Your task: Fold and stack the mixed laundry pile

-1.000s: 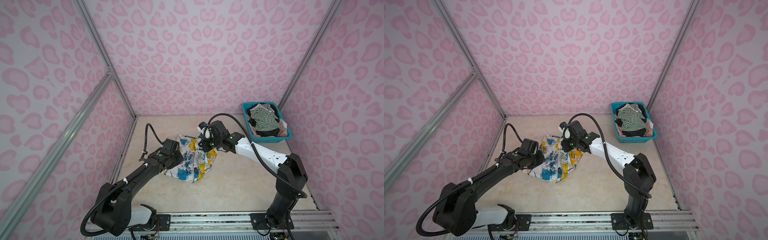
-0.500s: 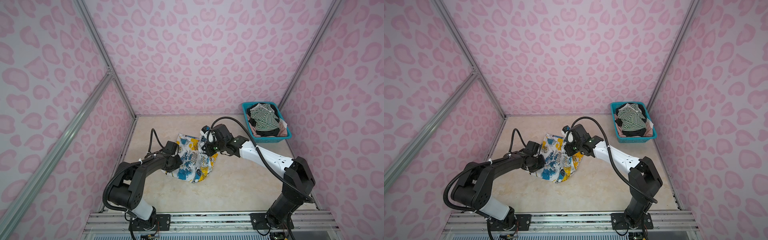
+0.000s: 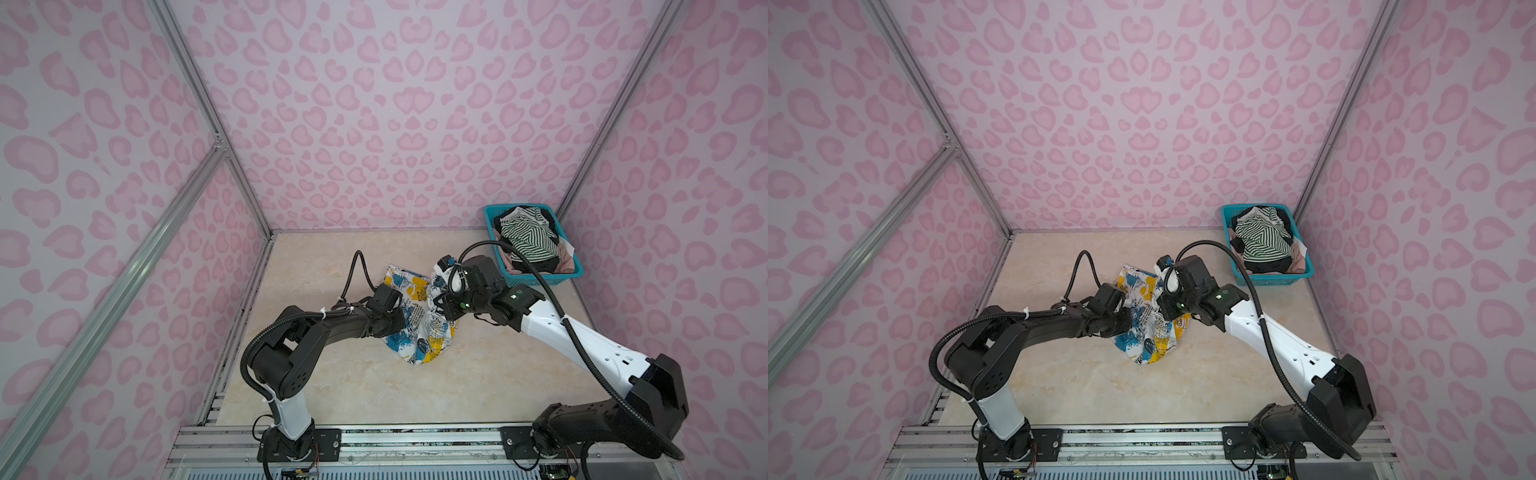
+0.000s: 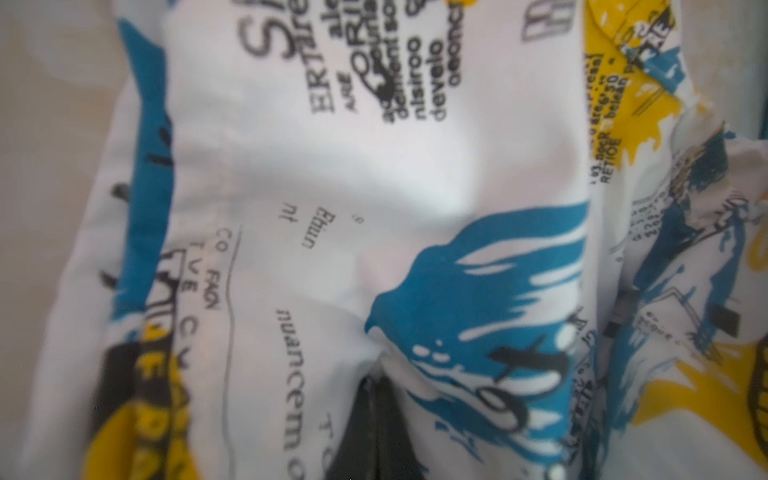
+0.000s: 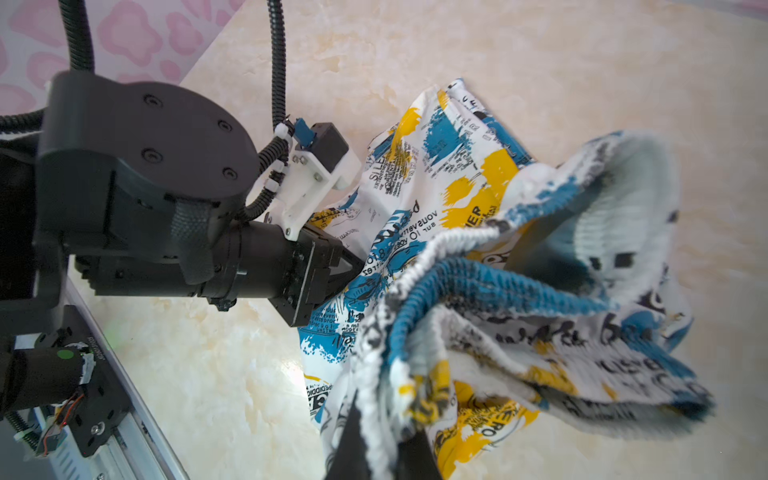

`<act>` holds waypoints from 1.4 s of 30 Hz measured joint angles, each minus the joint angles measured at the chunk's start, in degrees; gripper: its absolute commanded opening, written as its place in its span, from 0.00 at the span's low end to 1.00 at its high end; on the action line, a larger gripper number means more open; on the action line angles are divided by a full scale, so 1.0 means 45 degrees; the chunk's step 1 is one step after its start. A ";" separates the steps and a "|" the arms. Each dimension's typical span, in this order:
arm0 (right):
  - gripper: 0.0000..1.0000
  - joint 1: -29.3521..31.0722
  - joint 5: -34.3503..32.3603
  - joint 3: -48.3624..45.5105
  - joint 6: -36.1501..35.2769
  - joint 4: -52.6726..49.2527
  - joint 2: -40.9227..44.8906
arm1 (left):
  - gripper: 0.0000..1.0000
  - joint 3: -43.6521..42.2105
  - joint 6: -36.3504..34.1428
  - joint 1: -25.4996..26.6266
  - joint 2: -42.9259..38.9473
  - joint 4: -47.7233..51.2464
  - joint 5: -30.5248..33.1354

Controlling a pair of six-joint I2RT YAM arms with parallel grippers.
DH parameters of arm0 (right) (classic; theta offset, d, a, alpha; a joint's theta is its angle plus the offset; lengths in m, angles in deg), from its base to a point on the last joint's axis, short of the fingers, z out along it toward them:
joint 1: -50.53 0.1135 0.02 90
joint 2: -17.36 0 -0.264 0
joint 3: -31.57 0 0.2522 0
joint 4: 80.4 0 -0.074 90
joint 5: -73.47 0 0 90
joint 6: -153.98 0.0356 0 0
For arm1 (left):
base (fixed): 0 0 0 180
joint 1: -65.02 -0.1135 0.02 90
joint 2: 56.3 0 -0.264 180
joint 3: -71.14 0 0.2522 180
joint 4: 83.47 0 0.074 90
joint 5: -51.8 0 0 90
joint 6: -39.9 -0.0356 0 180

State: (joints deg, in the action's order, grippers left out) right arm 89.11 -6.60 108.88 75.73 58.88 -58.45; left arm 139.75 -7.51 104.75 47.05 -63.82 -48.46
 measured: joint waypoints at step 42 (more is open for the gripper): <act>0.59 0.2735 0.5134 0.9870 -0.0879 -0.2278 -1.1103 | 0.02 -0.1681 -0.0622 -0.5974 -0.7538 0.6212 0.0345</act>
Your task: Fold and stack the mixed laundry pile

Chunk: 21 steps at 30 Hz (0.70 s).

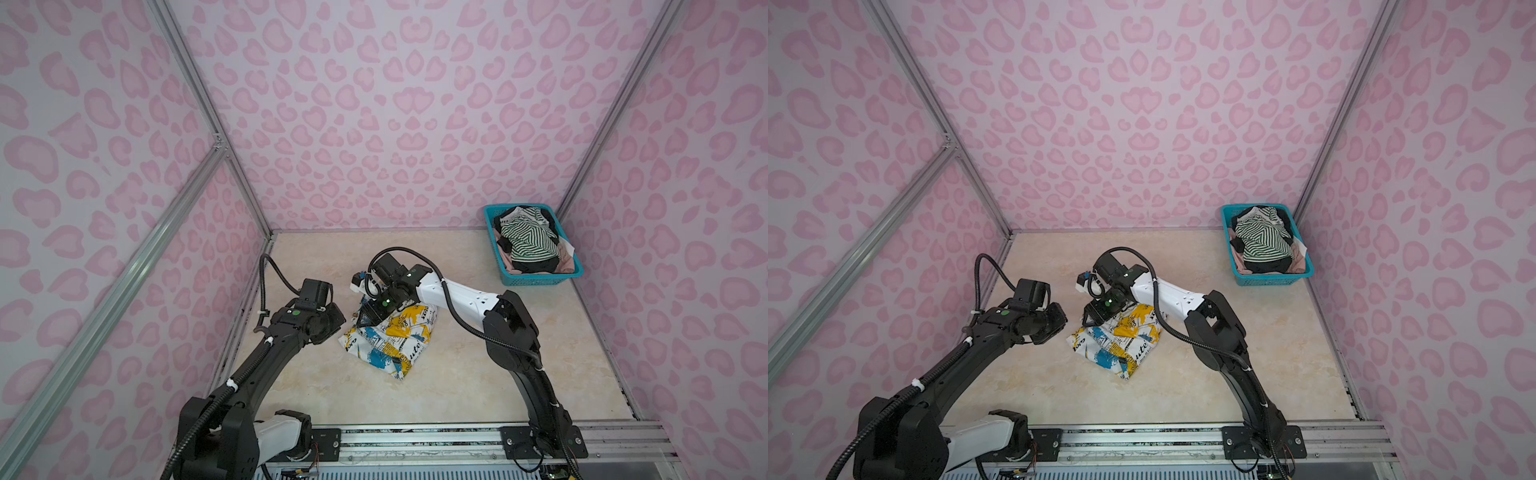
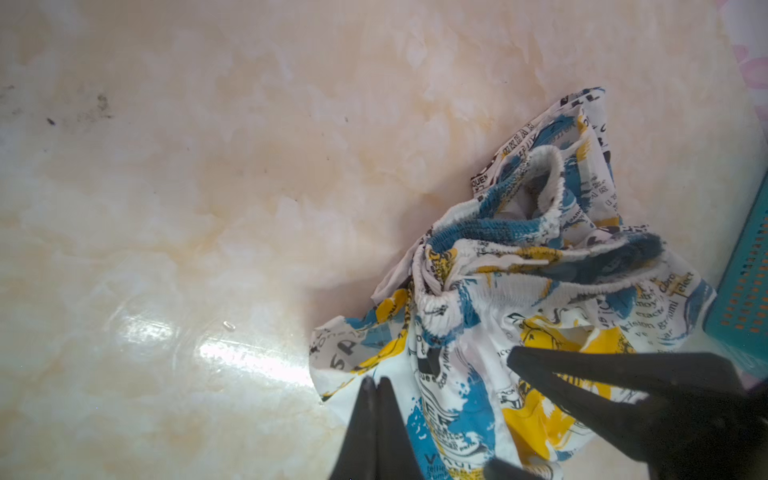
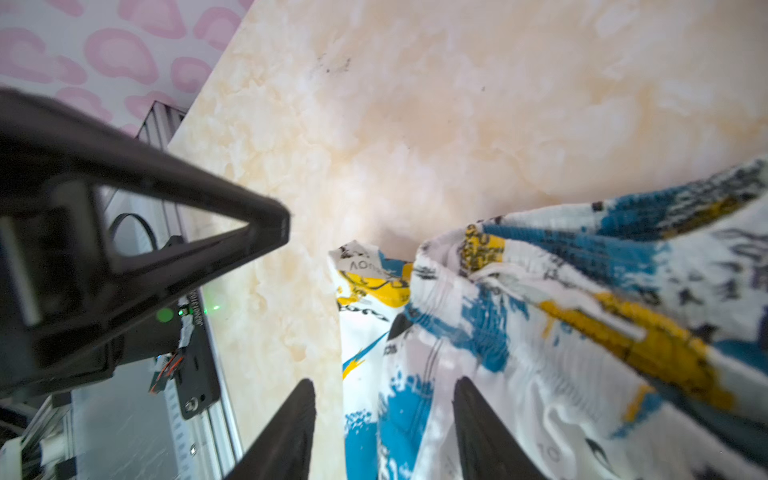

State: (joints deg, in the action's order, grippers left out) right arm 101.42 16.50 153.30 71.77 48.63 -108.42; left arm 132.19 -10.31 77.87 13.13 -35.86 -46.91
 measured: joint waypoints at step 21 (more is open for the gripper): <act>0.21 -0.1462 -0.3099 -0.1778 0.2370 0.1545 -0.0277 | 0.23 0.1511 -0.2817 0.0073 0.1753 -0.1044 -0.3385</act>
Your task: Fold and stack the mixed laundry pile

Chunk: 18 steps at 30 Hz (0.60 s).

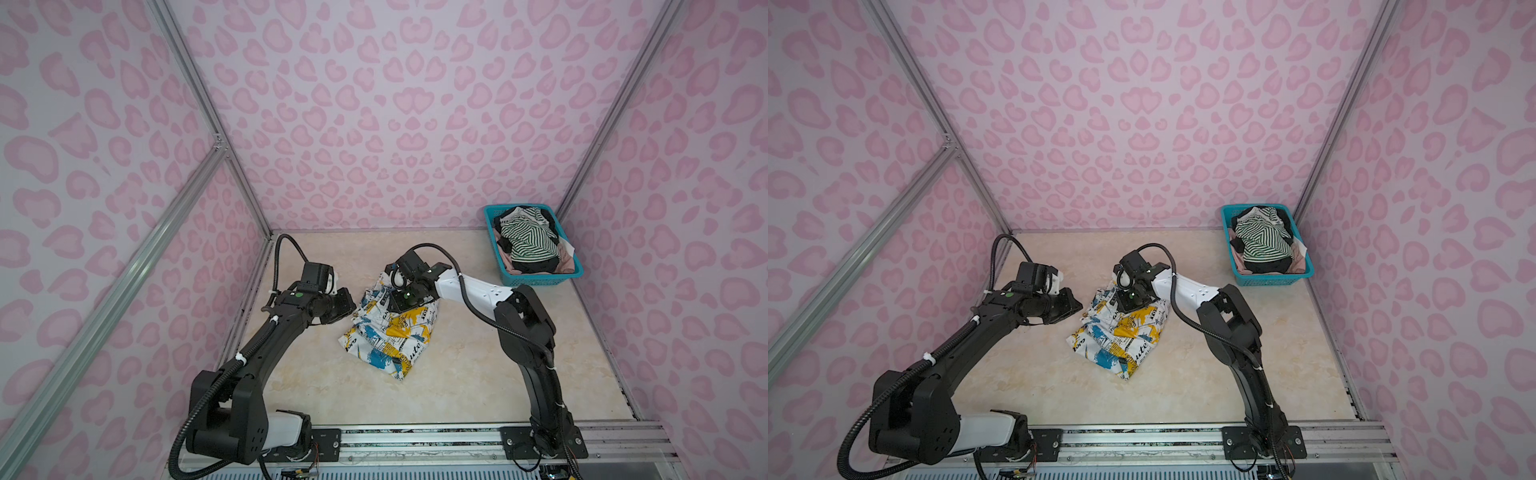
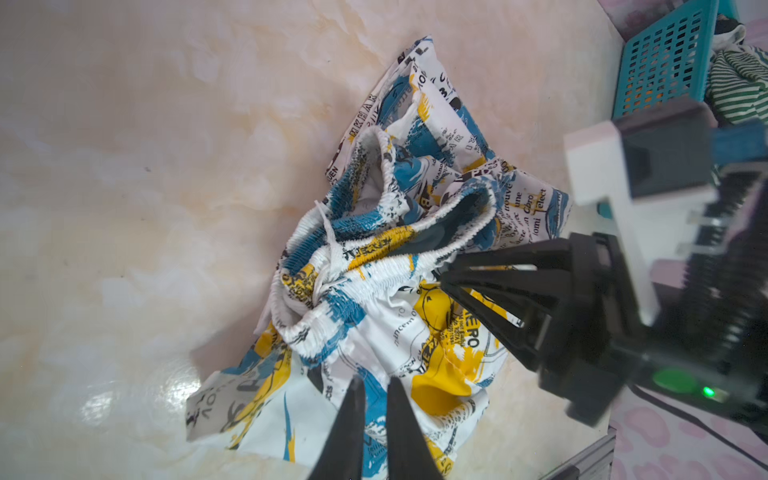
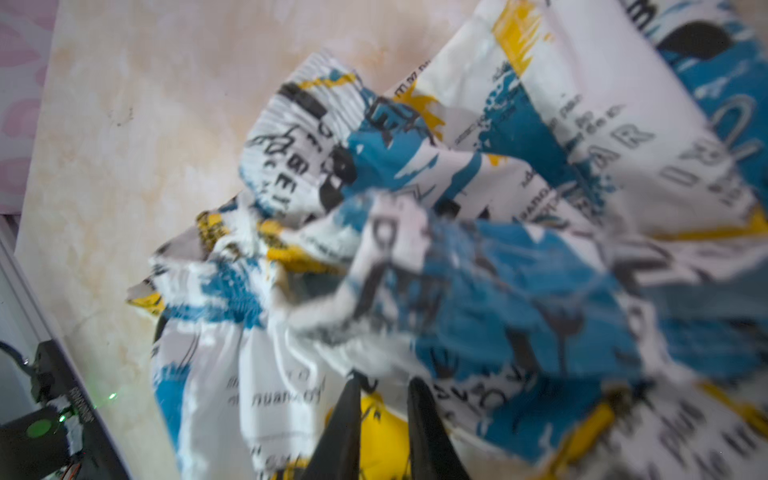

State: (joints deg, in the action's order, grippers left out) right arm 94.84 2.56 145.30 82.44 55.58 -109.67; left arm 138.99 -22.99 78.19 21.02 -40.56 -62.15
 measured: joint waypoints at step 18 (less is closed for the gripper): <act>0.46 -0.1690 0.0146 -0.1355 -0.0918 0.0335 0.2511 | 0.51 -0.1681 0.3366 0.2788 0.0291 -0.0928 0.2050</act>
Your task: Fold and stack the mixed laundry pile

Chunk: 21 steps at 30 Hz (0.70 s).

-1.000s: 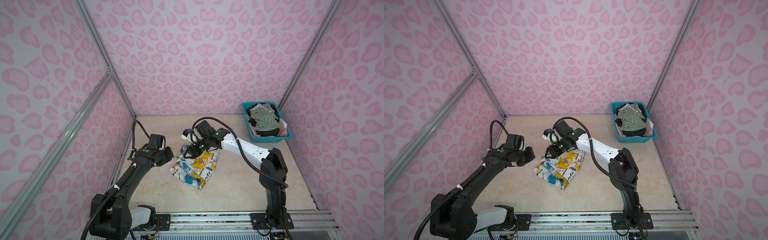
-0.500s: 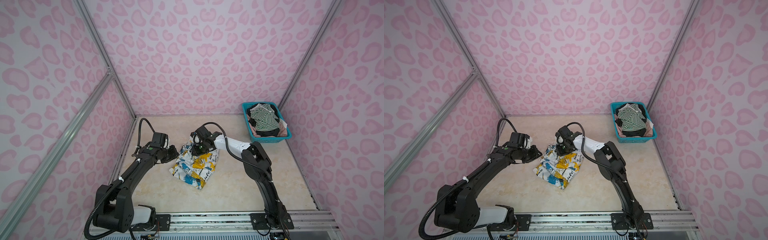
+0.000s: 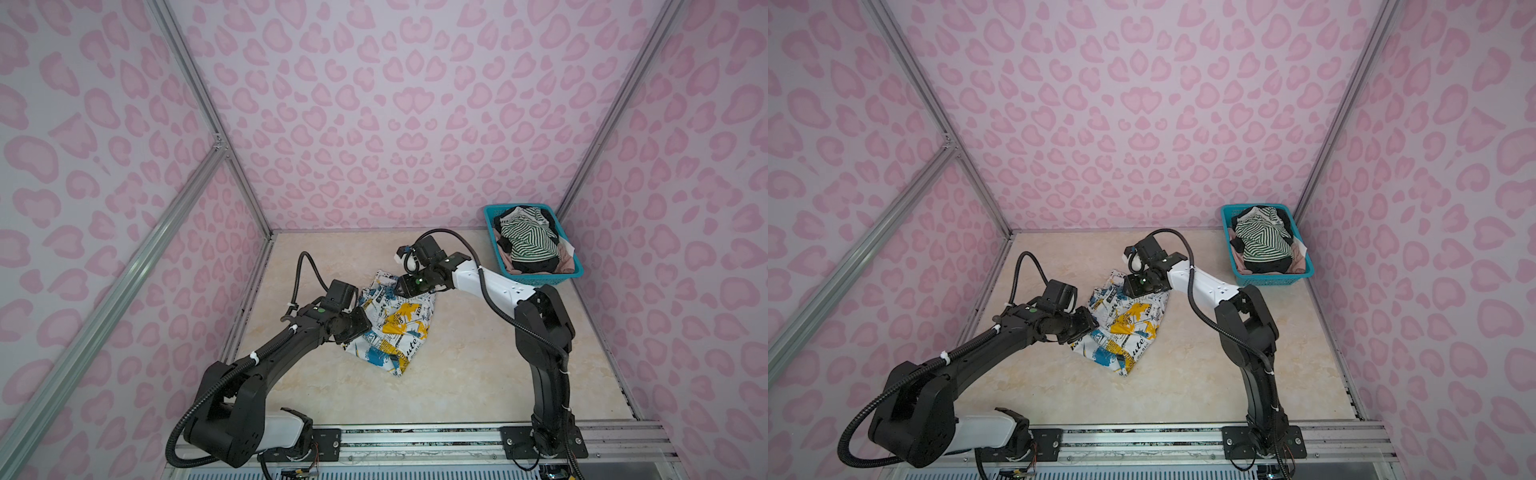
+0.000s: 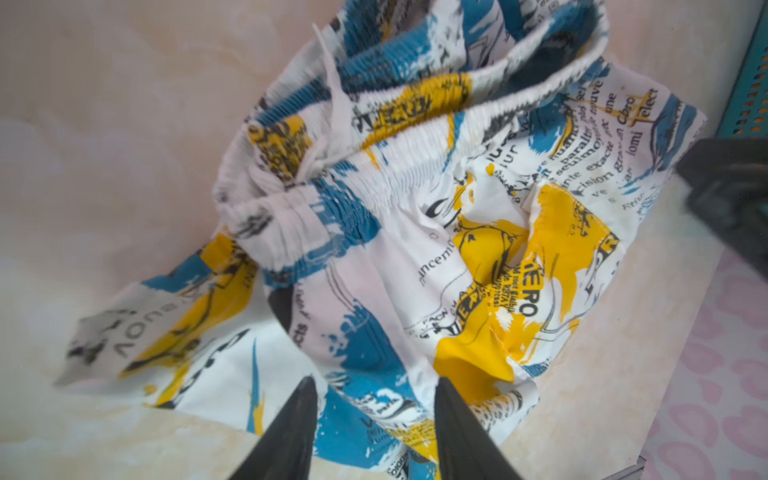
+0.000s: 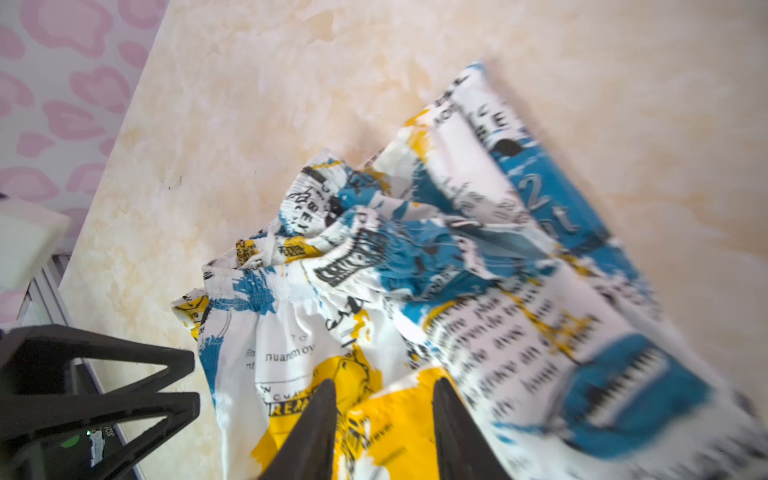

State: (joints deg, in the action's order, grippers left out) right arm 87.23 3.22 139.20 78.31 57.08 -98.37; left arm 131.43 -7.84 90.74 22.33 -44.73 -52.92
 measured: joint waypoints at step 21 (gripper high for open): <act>0.29 -0.0826 0.0617 -0.6538 0.0238 0.1763 0.1549 | 0.12 0.4629 -0.1991 -0.1214 0.5644 0.0563 0.1729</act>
State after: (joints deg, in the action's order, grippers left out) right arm 83.52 5.99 109.78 79.38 65.02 -91.39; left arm 152.26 -16.80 85.27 47.73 -42.20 -45.14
